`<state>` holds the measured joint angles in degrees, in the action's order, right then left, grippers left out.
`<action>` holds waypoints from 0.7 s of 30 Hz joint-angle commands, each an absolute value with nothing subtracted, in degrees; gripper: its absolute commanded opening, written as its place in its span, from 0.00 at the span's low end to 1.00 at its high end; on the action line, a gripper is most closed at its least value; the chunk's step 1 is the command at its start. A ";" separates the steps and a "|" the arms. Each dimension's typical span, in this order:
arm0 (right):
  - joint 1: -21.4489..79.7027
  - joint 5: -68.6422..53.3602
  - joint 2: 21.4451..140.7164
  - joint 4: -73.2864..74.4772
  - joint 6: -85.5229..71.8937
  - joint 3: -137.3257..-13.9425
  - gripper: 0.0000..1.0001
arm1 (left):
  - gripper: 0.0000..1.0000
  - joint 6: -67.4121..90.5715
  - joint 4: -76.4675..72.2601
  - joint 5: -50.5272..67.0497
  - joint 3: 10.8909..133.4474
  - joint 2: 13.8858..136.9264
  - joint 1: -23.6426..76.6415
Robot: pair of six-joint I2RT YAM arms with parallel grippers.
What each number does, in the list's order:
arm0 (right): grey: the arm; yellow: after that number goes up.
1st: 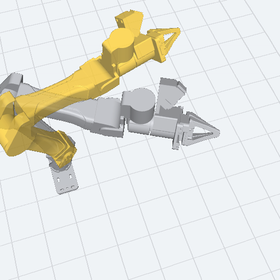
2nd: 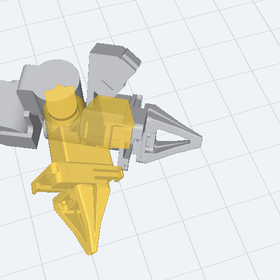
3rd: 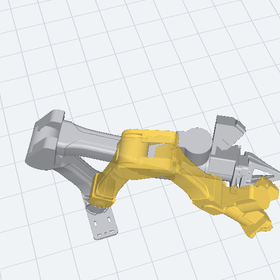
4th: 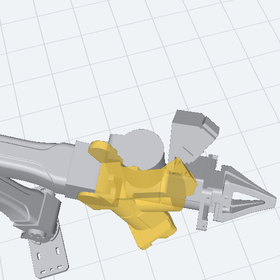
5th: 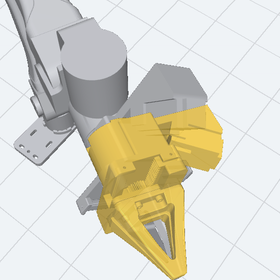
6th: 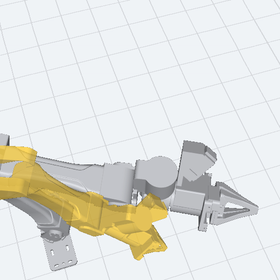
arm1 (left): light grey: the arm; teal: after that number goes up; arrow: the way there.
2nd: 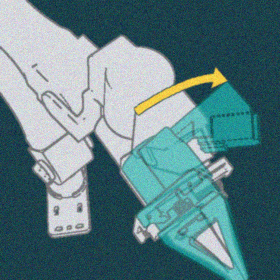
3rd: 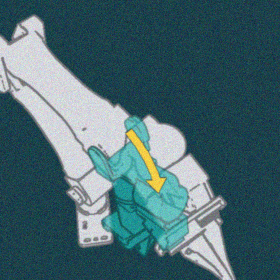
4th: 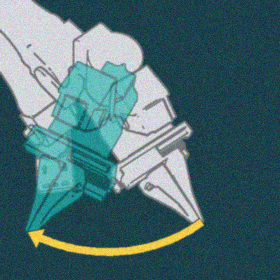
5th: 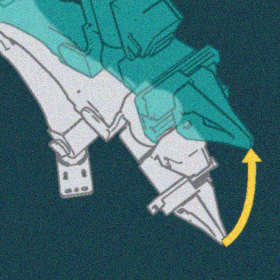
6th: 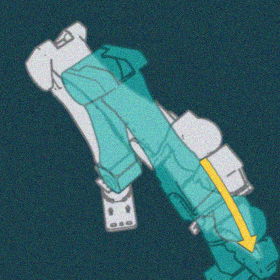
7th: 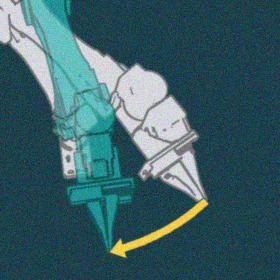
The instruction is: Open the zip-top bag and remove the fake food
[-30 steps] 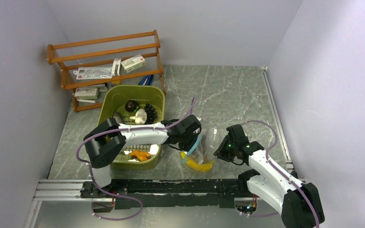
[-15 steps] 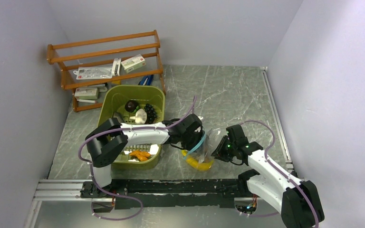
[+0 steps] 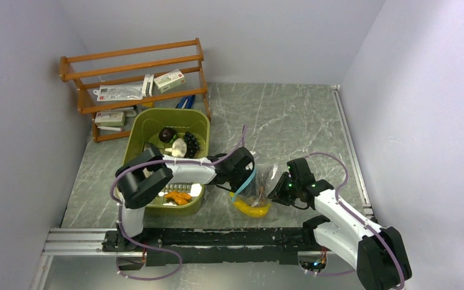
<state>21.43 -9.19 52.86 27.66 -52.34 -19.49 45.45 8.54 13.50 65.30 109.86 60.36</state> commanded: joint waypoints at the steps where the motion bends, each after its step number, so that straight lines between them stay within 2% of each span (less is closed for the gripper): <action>1: 21.29 -9.60 53.91 27.78 -51.12 -19.74 0.27 | 0.33 50.89 -2.57 19.00 60.59 109.56 58.39; 5: 21.27 -8.88 54.20 28.18 -51.40 -19.80 0.27 | 0.16 49.56 0.03 16.11 60.75 107.30 57.97; 8: 21.27 -6.52 54.67 29.42 -52.97 -19.44 0.27 | 0.07 47.26 3.57 13.80 61.92 105.38 57.95; 21: 21.27 -0.48 54.64 32.84 -56.22 -20.29 0.27 | 0.07 38.04 21.46 2.08 65.99 98.24 57.92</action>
